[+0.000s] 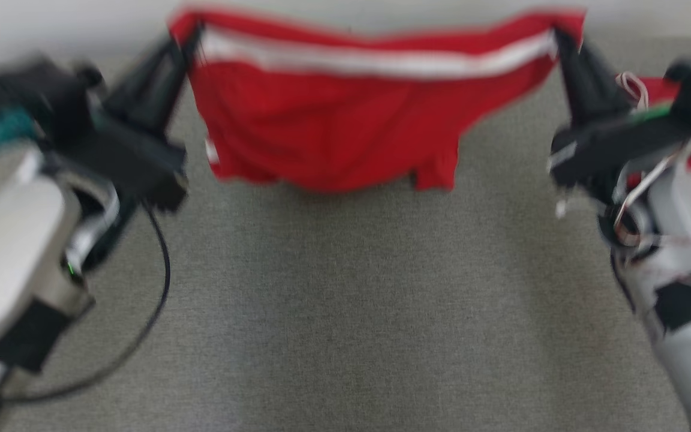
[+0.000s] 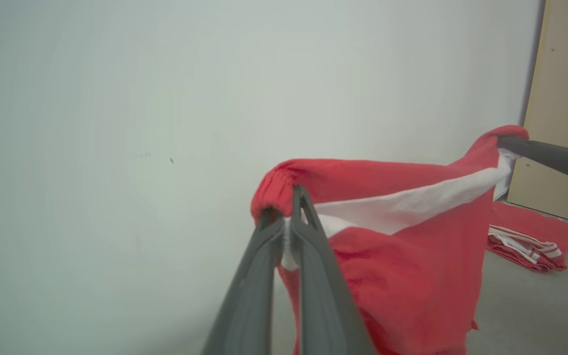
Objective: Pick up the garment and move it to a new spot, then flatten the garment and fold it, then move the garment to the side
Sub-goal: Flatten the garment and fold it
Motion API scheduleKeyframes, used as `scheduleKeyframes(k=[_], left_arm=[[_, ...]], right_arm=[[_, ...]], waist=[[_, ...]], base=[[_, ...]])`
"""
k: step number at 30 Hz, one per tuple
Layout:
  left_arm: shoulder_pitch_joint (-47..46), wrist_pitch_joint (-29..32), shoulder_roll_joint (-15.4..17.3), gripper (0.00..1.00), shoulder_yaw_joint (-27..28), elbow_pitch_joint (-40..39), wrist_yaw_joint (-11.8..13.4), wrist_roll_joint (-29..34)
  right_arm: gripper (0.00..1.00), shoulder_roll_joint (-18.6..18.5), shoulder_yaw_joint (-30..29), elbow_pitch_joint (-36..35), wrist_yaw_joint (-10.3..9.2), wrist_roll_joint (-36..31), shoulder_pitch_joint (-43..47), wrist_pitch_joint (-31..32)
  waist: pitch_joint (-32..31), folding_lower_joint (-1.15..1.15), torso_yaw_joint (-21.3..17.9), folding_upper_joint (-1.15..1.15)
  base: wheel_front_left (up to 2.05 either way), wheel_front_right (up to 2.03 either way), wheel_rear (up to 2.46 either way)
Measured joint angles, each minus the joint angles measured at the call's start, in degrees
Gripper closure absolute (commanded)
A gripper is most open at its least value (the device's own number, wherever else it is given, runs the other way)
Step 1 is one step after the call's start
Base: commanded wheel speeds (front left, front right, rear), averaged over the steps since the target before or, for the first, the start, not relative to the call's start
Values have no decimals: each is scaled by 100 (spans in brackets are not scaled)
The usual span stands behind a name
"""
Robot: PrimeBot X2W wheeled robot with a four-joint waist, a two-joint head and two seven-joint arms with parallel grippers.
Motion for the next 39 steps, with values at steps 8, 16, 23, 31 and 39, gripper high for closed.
scheduleKeyframes(k=[8, 16, 23, 31, 39], left_arm=[[-2652, 639, -166, 100, -25, 615, -36, -393], [-4693, 795, -247, 100, -392, 1486, -38, -595], [-5840, 772, -358, 100, -767, 2227, -40, -698], [-6280, 472, -397, 100, -1210, 2789, -40, -1089], [-6030, 87, -345, 100, -1642, 2889, -40, -1539]], right_arm=[[100, 205, -287, 749, -1, 392, -2735, 739], [100, 460, -680, 1878, -1, 516, -4940, 1003], [100, 478, -592, 2613, -1, 141, -6020, 894], [100, 608, -516, 3271, -1, -34, -6453, 546], [100, 688, -301, 3454, -1, 241, -6221, 394]], waist=[[907, 1, -96, 0], [1760, 1, -247, 1], [2285, 0, -365, 1], [2610, 0, -480, 0], [2757, 0, -425, 1]], base=[[0, 0, 0], [0, 0, 0], [0, 0, 0], [0, 0, 0], [0, 0, 0]])
